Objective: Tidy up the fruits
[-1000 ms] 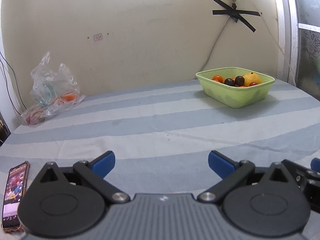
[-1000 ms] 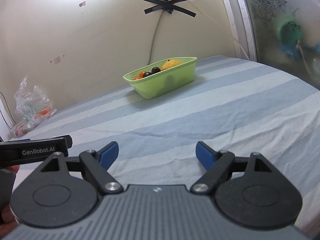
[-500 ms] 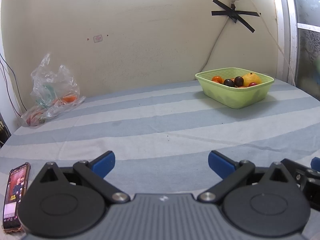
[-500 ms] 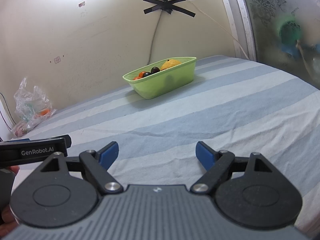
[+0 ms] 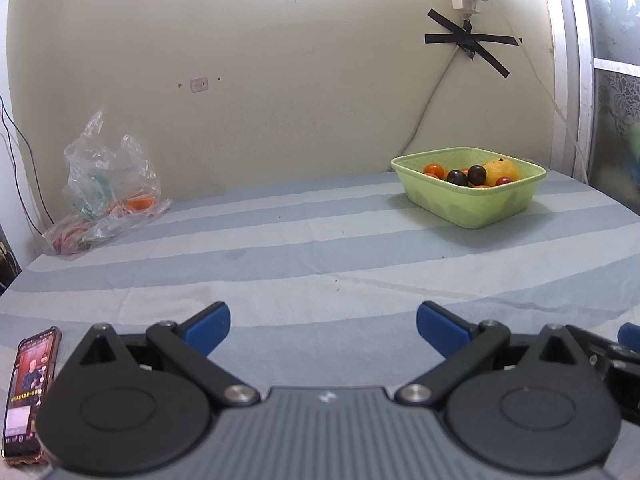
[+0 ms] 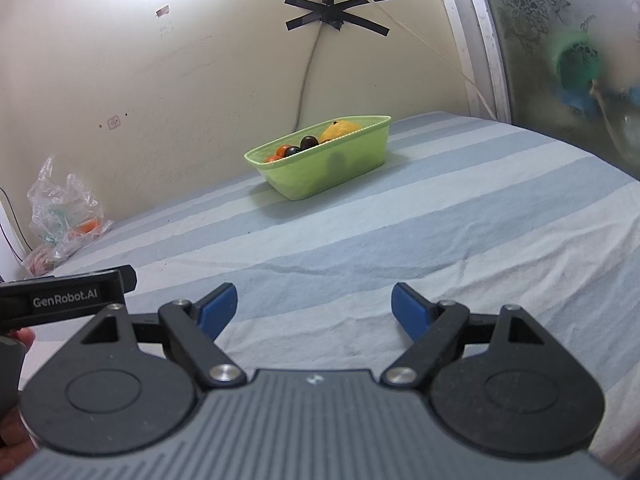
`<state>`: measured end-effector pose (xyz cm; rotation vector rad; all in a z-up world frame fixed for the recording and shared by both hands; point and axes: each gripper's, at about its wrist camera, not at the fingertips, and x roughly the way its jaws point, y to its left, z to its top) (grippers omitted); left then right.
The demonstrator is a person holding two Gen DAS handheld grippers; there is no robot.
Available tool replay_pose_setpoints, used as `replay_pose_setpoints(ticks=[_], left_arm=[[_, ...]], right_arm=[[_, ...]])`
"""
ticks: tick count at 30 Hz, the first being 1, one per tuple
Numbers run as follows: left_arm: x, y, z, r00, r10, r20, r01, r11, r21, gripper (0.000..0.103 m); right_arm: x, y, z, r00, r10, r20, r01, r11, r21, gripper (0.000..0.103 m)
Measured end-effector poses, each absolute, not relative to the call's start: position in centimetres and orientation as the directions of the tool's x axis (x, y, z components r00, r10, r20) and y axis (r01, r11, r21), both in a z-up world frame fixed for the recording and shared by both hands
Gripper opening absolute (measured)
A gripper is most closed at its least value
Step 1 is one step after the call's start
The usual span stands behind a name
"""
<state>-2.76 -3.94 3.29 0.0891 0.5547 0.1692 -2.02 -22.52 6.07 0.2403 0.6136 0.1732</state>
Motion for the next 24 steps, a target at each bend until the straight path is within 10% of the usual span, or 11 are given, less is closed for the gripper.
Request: replay_pose_setpoints(ticks=[24], left_arm=[[-2.50,-3.65,3.29,0.814,0.183,-0.551,-0.150,0.983,0.105,0.103]], right_arm=[[-2.29,-22.58,6.36,0.810,0.231,-0.539,-0.089,0.957,0.276,0.086]])
